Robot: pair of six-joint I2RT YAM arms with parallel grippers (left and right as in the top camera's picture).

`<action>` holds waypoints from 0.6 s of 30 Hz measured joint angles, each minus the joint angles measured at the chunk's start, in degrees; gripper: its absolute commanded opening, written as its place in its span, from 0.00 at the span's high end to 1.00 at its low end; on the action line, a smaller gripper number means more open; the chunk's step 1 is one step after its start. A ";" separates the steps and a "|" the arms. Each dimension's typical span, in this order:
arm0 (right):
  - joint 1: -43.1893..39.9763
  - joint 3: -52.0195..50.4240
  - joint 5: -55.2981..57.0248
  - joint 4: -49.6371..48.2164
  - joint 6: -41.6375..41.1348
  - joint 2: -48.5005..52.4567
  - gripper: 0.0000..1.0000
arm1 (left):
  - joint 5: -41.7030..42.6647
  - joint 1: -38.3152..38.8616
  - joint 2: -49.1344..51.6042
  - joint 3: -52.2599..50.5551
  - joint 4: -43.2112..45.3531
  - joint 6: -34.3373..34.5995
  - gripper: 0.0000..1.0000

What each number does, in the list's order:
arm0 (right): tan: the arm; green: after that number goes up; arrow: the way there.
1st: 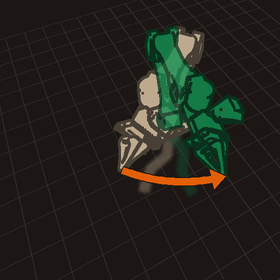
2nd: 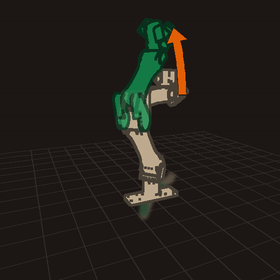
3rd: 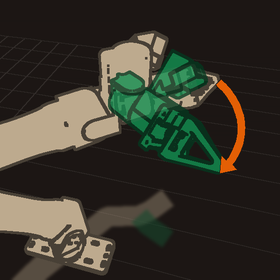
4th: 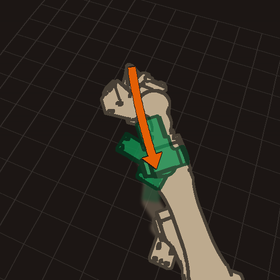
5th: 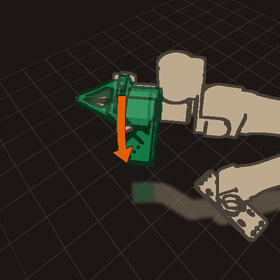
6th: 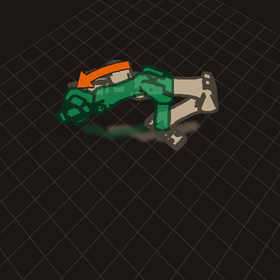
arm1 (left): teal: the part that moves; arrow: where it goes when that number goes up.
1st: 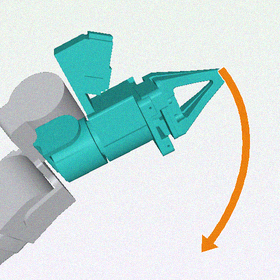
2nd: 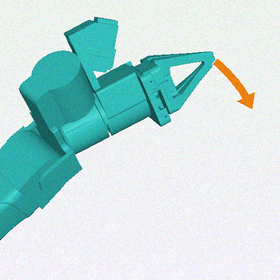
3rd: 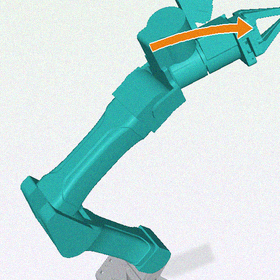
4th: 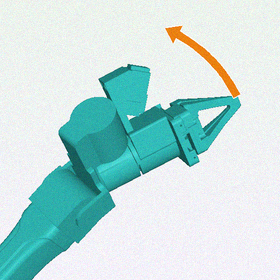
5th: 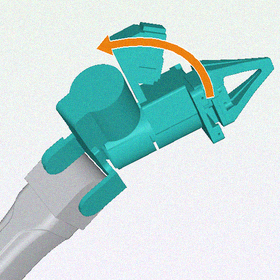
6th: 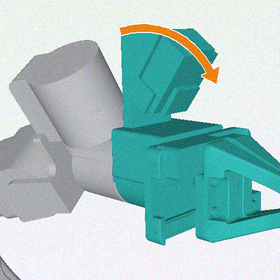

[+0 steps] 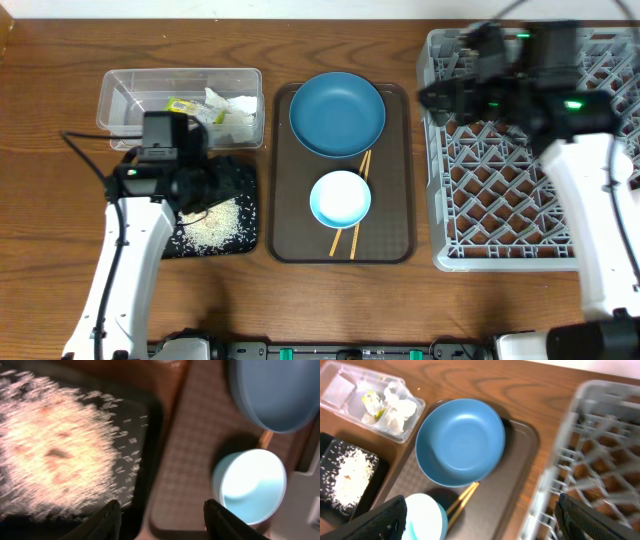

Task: Sort waste into correct bins and load items into the dishwasher rack
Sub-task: 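Reach the right gripper to the blue plate and grasp its rim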

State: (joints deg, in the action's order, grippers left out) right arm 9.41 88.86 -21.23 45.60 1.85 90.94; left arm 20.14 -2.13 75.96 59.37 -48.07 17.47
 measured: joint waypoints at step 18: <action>12.41 0.00 20.57 -9.97 -20.35 26.10 0.31 | -2.54 -1.64 0.00 0.00 -1.07 -0.59 0.41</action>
State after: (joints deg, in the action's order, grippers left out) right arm 21.82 88.86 -0.67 35.64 -18.50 117.03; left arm 17.61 -3.77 75.96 59.37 -49.15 16.88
